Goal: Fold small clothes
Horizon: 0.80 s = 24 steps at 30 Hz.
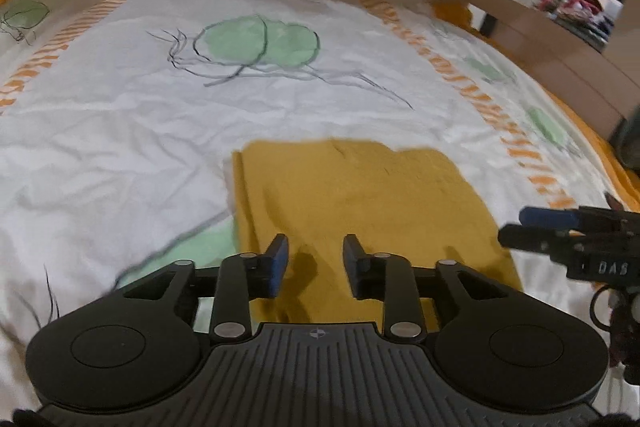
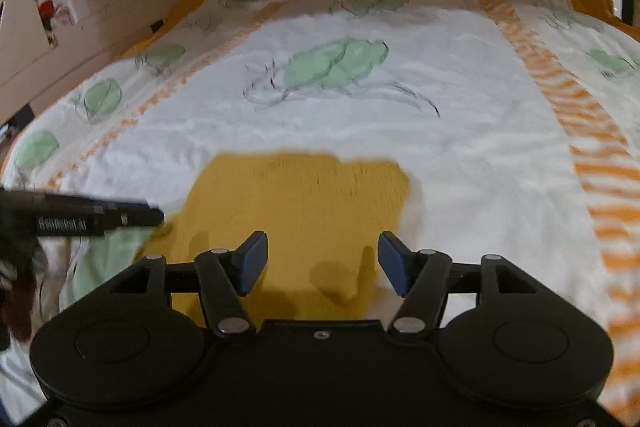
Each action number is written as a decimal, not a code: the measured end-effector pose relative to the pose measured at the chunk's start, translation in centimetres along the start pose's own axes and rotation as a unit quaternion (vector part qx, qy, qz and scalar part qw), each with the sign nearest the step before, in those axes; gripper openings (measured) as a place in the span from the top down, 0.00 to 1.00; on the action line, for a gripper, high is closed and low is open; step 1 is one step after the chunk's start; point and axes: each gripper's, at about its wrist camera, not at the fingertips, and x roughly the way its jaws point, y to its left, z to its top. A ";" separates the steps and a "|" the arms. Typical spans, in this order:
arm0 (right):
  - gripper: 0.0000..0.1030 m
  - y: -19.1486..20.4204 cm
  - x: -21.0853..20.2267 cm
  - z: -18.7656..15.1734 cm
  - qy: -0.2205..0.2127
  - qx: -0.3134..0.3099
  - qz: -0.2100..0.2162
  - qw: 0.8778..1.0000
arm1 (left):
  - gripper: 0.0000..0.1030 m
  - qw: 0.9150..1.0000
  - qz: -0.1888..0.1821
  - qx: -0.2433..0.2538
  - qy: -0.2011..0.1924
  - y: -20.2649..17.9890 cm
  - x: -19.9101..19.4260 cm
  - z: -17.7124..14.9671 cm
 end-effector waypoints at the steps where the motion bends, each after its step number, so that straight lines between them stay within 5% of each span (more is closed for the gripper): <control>1: 0.36 0.1 -0.3 -0.6 0.008 0.001 -0.009 1.000 | 0.68 1.000 -0.001 0.002 0.006 -0.3 -0.2 -0.5; 8: 0.36 2.5 0.1 -4.5 0.103 -0.060 -0.082 0.989 | 0.68 0.999 0.013 -0.016 0.046 -1.3 0.0 -2.7; 11: 0.31 3.4 -0.8 -4.0 0.095 -0.063 -0.091 0.989 | 0.63 0.999 0.025 -0.018 0.043 -1.5 -0.6 -3.0; 16: 0.13 3.4 -3.4 -4.0 0.055 -0.025 -0.070 0.996 | 0.24 0.999 0.035 -0.018 0.026 -2.2 -2.2 -3.5; 18: 0.08 3.6 -4.5 -4.0 0.037 -0.012 -0.063 0.997 | 0.16 0.999 0.046 -0.011 0.017 -2.6 -2.7 -3.7; 24: 0.00 4.2 -7.1 -3.8 -0.017 0.024 -0.048 0.998 | 0.16 0.997 0.072 -0.009 -0.007 -3.4 -4.6 -4.1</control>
